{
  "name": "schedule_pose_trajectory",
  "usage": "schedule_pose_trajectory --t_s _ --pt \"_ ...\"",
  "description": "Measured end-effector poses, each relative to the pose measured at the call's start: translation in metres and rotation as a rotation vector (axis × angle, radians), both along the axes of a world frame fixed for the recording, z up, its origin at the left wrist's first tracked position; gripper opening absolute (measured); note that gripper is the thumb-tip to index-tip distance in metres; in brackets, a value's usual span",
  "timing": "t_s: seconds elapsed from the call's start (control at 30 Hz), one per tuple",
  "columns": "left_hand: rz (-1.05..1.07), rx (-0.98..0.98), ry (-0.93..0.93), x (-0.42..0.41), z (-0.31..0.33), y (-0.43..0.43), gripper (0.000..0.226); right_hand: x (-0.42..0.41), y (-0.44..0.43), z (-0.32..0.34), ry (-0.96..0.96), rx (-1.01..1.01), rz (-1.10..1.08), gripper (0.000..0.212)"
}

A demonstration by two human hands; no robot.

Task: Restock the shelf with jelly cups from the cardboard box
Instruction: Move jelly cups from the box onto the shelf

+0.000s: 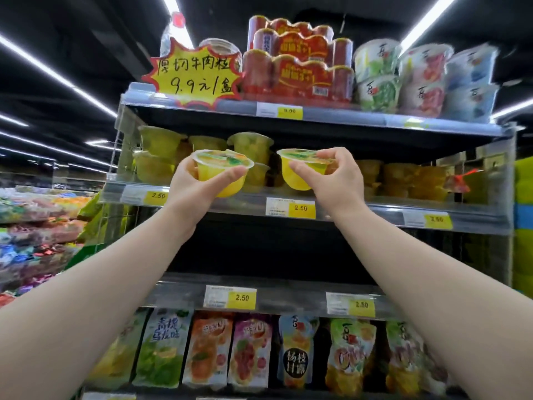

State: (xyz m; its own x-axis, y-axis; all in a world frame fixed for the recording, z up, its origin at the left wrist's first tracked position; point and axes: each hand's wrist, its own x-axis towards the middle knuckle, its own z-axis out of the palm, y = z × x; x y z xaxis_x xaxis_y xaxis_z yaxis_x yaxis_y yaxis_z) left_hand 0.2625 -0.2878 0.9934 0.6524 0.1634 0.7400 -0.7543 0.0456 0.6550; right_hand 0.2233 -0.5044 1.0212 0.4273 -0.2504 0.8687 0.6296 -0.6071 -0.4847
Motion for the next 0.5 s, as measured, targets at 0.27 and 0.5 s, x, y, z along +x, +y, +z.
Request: schedule_pose_trajectory --t_s 0.27,0.5 --pt "0.031 0.043 -0.046 0.037 0.02 -0.003 0.099 0.056 -0.01 0.025 0.092 -0.024 -0.102 0.057" --pt "0.021 0.088 -0.069 0.046 0.021 -0.004 0.098 0.075 -0.013 0.023 0.211 -0.12 -0.154 0.059"
